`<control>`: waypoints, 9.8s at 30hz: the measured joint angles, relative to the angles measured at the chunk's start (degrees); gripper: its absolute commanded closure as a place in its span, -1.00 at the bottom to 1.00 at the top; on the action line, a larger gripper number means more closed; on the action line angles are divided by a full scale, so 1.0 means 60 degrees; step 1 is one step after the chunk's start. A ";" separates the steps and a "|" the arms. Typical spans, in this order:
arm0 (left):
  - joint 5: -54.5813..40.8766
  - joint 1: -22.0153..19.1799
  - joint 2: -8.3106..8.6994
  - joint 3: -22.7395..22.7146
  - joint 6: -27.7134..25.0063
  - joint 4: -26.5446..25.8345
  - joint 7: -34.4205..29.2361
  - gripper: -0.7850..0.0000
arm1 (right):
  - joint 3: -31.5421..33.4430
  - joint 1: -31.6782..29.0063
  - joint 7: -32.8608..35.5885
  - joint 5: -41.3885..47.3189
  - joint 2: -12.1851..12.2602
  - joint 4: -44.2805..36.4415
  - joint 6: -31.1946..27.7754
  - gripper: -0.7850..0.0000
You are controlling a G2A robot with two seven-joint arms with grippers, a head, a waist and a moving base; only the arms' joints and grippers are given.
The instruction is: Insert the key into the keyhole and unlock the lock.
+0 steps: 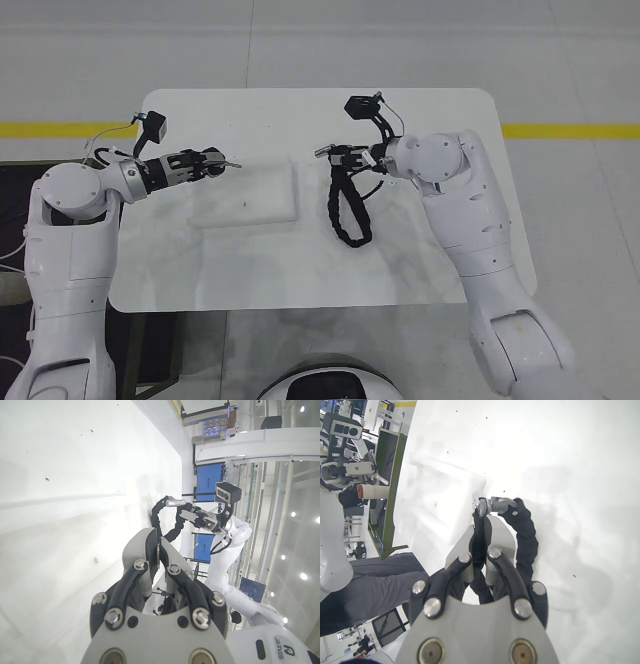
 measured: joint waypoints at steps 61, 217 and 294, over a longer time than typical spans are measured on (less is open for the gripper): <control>-0.3314 0.1817 -0.0438 0.1042 -0.2975 -0.1123 0.1610 1.00 | -0.0152 -0.3991 -0.3102 0.6819 0.0266 -0.1579 -0.3354 1.00; 1.6722 0.2970 -0.0515 0.1939 -0.8504 -0.2478 1.6713 -1.00 | 0.0280 -0.4461 -0.2747 0.7462 0.1266 -0.2595 -0.2226 1.00; 1.6481 0.3215 -0.0413 0.3284 -0.6223 -0.1706 1.8749 1.00 | 0.0019 -0.4966 -0.4043 0.7342 0.1658 -0.3508 -0.1677 1.00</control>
